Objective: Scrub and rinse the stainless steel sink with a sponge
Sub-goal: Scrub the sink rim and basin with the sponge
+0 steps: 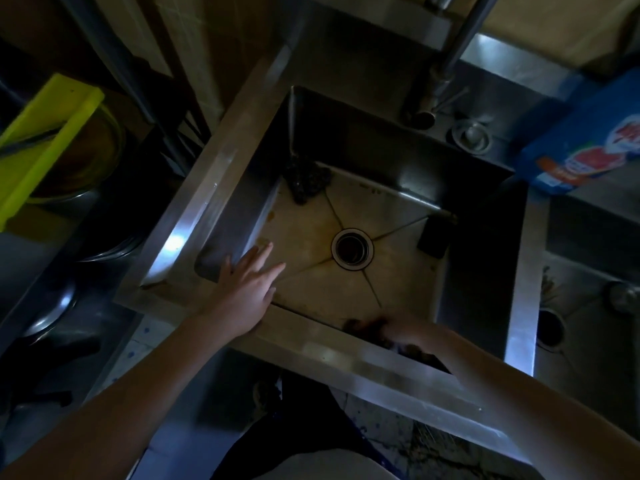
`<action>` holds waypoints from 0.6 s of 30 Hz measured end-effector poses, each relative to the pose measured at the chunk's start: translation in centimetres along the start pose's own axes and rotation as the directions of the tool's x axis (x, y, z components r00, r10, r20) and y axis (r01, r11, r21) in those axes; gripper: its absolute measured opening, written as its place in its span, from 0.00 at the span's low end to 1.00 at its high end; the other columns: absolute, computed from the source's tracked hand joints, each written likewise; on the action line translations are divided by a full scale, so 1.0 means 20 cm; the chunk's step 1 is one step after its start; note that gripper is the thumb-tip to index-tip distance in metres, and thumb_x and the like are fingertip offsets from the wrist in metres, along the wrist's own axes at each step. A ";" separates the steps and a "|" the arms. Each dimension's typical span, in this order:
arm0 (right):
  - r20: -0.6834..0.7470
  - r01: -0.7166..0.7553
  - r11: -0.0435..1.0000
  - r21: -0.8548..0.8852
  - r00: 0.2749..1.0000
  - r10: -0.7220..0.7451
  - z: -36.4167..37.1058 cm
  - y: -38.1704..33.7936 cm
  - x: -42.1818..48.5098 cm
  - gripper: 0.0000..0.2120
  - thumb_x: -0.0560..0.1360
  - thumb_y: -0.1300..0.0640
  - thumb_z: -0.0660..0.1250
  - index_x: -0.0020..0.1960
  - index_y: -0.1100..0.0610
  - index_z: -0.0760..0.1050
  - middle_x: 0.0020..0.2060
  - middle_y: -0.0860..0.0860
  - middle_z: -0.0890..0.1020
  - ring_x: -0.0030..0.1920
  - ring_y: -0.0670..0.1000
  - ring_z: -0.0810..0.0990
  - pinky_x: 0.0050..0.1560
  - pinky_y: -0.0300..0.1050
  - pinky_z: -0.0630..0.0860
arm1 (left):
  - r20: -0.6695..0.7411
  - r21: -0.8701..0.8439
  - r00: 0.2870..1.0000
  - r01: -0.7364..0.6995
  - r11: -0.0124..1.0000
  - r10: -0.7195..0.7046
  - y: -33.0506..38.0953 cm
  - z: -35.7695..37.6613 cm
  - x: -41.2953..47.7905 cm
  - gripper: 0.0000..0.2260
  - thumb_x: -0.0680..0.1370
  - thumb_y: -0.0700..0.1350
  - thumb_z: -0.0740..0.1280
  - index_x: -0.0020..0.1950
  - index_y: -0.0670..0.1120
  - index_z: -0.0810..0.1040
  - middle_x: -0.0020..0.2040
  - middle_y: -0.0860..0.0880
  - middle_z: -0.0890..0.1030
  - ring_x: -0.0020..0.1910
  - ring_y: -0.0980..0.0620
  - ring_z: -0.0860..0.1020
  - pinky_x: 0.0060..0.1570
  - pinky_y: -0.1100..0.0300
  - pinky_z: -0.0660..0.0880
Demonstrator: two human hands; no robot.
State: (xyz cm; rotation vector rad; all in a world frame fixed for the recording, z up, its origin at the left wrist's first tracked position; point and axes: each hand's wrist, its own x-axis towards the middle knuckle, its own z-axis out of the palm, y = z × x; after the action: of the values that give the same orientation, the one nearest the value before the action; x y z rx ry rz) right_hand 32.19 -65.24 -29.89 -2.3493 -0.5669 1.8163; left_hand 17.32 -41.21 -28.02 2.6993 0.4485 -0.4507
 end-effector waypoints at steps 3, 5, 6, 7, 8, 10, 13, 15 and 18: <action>0.042 0.153 0.986 0.071 0.987 -0.156 0.01 -0.21 0.05 0.15 0.79 0.66 0.58 0.61 0.57 0.77 0.34 0.58 0.78 0.29 0.49 0.76 0.26 0.36 0.71 | 0.017 -0.007 1.000 0.009 1.000 -0.009 0.03 -0.01 -0.01 0.22 0.80 0.46 0.59 0.74 0.54 0.61 0.78 0.51 0.49 0.76 0.50 0.49 0.71 0.41 0.47; 0.043 0.217 0.971 0.098 0.974 -0.222 0.01 -0.33 0.05 0.17 0.78 0.69 0.57 0.62 0.57 0.77 0.29 0.53 0.74 0.23 0.43 0.73 0.22 0.33 0.68 | 0.023 0.006 1.000 0.020 1.000 -0.021 0.04 -0.02 -0.02 0.23 0.79 0.45 0.59 0.74 0.55 0.60 0.78 0.51 0.49 0.76 0.51 0.48 0.71 0.41 0.46; 0.036 0.230 0.969 0.090 0.972 -0.234 0.01 -0.34 0.06 0.18 0.78 0.70 0.57 0.62 0.57 0.77 0.28 0.52 0.74 0.22 0.42 0.73 0.21 0.34 0.68 | 0.024 0.008 0.999 0.024 1.000 -0.024 0.04 -0.03 -0.02 0.23 0.79 0.46 0.59 0.74 0.55 0.60 0.78 0.51 0.49 0.76 0.51 0.48 0.71 0.41 0.46; 0.038 0.222 0.972 0.079 0.974 -0.225 0.01 -0.32 0.06 0.19 0.77 0.70 0.56 0.62 0.56 0.77 0.29 0.53 0.74 0.23 0.43 0.73 0.22 0.35 0.68 | 0.023 0.006 0.999 0.023 1.000 -0.024 0.04 -0.03 -0.03 0.23 0.79 0.46 0.59 0.74 0.55 0.60 0.78 0.51 0.49 0.76 0.51 0.49 0.71 0.41 0.47; 0.045 0.216 0.974 0.066 0.975 -0.219 0.02 -0.29 0.06 0.20 0.77 0.70 0.56 0.62 0.55 0.77 0.29 0.54 0.75 0.24 0.45 0.73 0.24 0.37 0.69 | 0.021 0.006 1.000 0.019 1.000 -0.019 0.04 -0.03 -0.03 0.22 0.79 0.47 0.59 0.74 0.55 0.61 0.78 0.51 0.50 0.76 0.51 0.49 0.71 0.41 0.47; 0.019 0.194 0.981 0.024 0.981 -0.194 0.02 -0.21 0.04 0.20 0.77 0.69 0.56 0.60 0.53 0.78 0.30 0.52 0.76 0.27 0.46 0.74 0.26 0.38 0.70 | 0.011 0.022 1.000 0.006 1.000 -0.006 0.05 -0.01 -0.05 0.21 0.79 0.48 0.59 0.73 0.55 0.62 0.77 0.51 0.52 0.75 0.50 0.51 0.71 0.41 0.48; -0.022 0.108 0.992 -0.059 0.994 -0.110 0.02 -0.03 -0.01 0.18 0.76 0.69 0.56 0.57 0.55 0.80 0.40 0.54 0.82 0.37 0.49 0.79 0.37 0.40 0.74 | -0.009 0.045 1.000 -0.018 0.999 0.018 0.07 0.02 -0.09 0.20 0.80 0.50 0.58 0.72 0.56 0.64 0.77 0.51 0.53 0.75 0.49 0.53 0.70 0.41 0.49; -0.051 -0.009 0.996 -0.084 0.999 0.004 0.02 0.14 -0.06 0.16 0.78 0.66 0.56 0.54 0.53 0.79 0.48 0.53 0.82 0.42 0.48 0.78 0.41 0.39 0.74 | -0.025 0.050 0.999 -0.028 0.998 0.030 0.09 0.04 -0.11 0.19 0.80 0.53 0.57 0.71 0.56 0.65 0.77 0.50 0.54 0.75 0.48 0.54 0.70 0.42 0.49; -0.139 -0.144 0.984 -0.101 0.982 0.129 0.01 0.37 -0.19 0.14 0.79 0.61 0.57 0.56 0.48 0.77 0.53 0.49 0.79 0.45 0.46 0.77 0.46 0.38 0.71 | -0.026 0.072 0.999 -0.041 0.997 0.043 0.13 0.06 -0.13 0.20 0.79 0.56 0.55 0.71 0.56 0.64 0.77 0.50 0.54 0.74 0.48 0.55 0.69 0.42 0.51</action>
State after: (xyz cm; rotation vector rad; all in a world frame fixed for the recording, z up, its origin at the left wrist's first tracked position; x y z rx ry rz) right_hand 32.82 -73.43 -28.89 -2.6191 -0.5134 1.7051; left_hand 15.60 -44.64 -27.30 2.7815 0.3897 -0.4263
